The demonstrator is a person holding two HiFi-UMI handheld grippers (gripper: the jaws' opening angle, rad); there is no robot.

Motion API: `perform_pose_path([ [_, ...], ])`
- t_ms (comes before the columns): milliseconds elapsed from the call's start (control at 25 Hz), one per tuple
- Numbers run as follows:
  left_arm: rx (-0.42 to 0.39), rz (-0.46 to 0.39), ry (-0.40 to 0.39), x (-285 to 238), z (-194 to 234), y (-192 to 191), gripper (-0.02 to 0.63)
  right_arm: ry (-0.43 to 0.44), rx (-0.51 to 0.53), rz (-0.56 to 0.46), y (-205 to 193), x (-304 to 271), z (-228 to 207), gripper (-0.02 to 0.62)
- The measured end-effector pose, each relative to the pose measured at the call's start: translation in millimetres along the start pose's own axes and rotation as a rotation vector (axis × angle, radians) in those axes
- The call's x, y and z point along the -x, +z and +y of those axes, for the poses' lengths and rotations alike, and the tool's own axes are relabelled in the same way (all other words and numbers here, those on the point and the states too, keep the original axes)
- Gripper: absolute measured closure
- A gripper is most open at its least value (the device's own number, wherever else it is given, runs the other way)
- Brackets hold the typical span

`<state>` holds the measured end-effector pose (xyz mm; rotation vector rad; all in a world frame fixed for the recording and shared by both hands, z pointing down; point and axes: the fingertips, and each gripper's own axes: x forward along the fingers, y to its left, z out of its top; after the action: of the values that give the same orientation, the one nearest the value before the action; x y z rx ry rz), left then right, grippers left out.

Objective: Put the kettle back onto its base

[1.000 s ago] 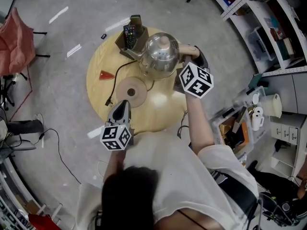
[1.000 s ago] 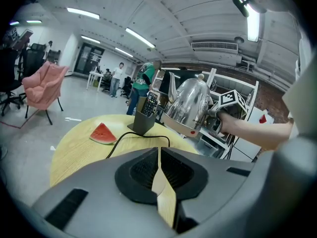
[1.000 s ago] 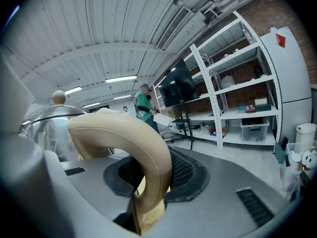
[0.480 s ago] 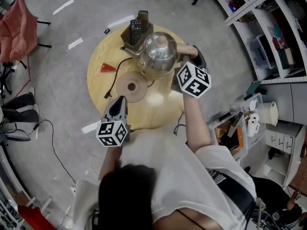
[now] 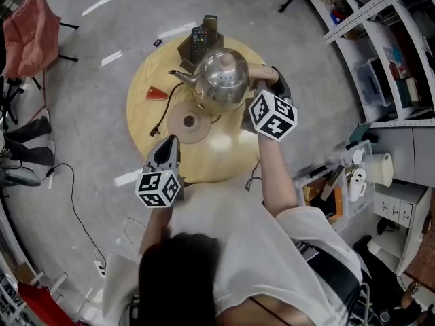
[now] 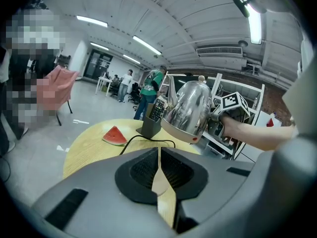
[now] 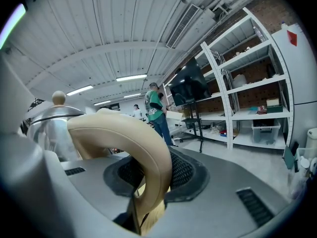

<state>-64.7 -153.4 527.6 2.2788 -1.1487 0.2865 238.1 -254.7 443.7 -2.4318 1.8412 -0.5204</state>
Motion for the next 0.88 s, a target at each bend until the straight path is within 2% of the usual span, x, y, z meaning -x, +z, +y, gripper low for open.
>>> perform_pose_path([
  [280, 0.035, -0.011, 0.022, -8, -7, 1, 0.568, 0.029, -0.005, 0.017, -1, -10, -4, 0.479],
  [560, 0.061, -0.042, 0.037, 19, 13, 0, 0.568, 0.066, 0.005, 0.022, -12, 2, 34, 0.479],
  [880, 0.075, -0.06, 0.068, 21, 13, -1, 0.568, 0.112, 0.008, 0.036, -16, -3, 43, 0.479],
])
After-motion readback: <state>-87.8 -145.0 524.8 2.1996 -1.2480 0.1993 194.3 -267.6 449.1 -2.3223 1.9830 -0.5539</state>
